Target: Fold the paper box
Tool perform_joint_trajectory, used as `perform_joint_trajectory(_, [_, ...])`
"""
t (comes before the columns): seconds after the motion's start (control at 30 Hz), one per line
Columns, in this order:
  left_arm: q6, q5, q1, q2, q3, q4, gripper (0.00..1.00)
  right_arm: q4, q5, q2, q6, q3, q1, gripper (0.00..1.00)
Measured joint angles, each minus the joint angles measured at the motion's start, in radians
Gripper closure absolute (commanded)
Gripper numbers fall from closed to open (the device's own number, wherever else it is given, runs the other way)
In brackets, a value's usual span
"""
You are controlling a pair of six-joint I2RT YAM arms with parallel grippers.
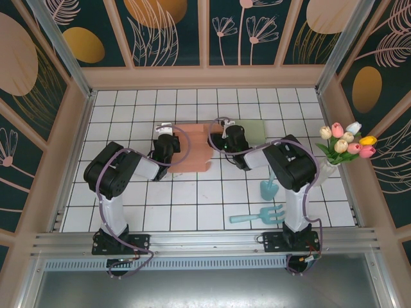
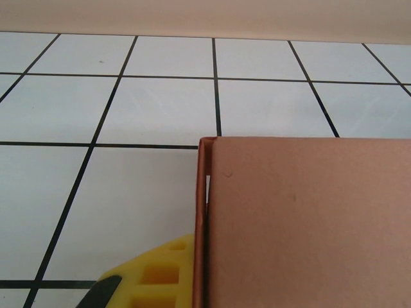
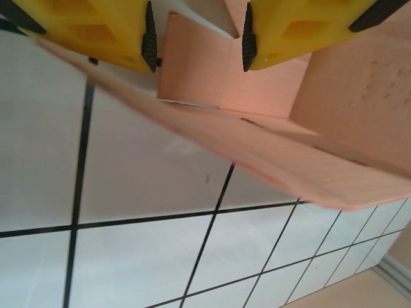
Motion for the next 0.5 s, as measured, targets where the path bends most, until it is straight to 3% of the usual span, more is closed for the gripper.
perform_joint_trajectory(0.27, [0.0,0.0,0.0,0.0,0.0,-0.002,1.0,-0.018,0.001,0.047,0.008,0.043,-0.006,0.58])
perform_joint_trajectory(0.5, [0.0,-0.009,0.0,0.0,0.007,-0.014,1.0,0.015,-0.077,0.064,0.003,0.045,-0.007,0.59])
